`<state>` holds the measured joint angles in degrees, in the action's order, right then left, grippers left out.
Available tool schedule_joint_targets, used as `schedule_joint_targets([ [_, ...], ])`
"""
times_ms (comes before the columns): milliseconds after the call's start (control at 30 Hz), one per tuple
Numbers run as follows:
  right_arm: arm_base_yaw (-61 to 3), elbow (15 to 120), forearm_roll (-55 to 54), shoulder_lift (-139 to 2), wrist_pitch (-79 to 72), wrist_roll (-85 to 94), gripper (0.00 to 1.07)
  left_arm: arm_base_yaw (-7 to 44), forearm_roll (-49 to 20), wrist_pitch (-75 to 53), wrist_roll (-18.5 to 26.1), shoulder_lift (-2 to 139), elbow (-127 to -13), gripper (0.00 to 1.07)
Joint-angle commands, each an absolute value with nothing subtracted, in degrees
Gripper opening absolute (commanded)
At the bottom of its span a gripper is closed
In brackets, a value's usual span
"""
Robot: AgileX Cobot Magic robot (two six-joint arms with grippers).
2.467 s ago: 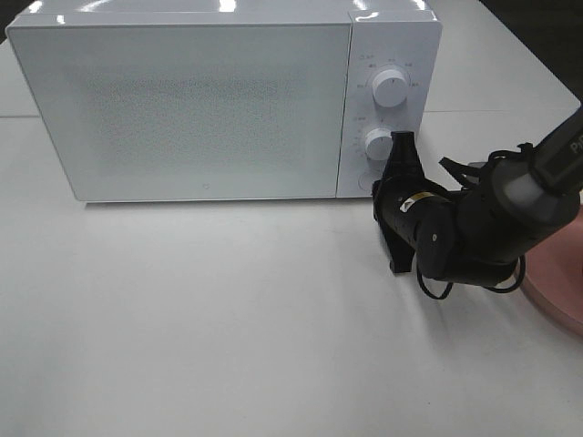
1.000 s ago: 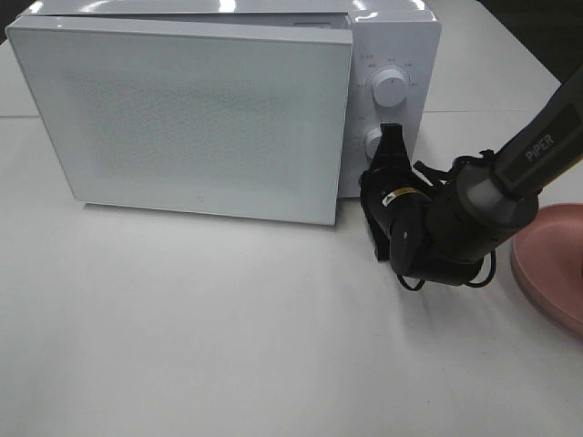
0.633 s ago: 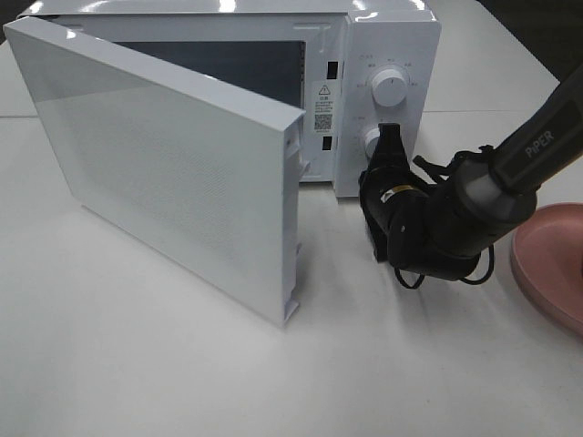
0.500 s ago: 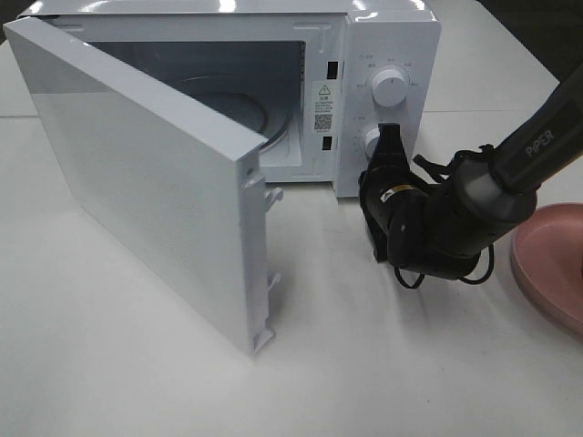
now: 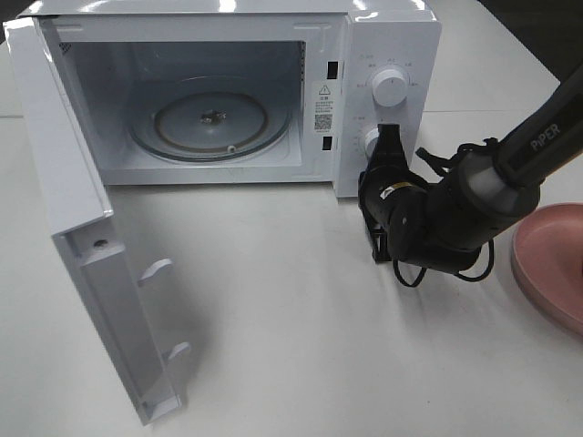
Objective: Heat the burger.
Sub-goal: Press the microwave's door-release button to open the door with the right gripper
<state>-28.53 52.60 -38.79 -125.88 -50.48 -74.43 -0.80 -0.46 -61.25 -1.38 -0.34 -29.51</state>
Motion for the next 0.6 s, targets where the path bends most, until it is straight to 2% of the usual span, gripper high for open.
schedule_joint_targets([
  [33,-26.2,54.1,-36.2,-123.3,-59.4,-73.7,0.00,-0.6,-0.5,-61.2,-1.4,-1.6,-29.5,1.03],
  [233,-26.8,51.3,-36.6,-122.0,-56.9,-74.1,0.00,-0.6,-0.5,-61.2,-1.4,-1.6,-29.5,1.03],
  [600,-26.8,46.6,-30.9,-117.6,-47.7,-73.7,0.00,-0.6,-0.5,-61.2,-1.4,-1.6,-29.5,1.03],
])
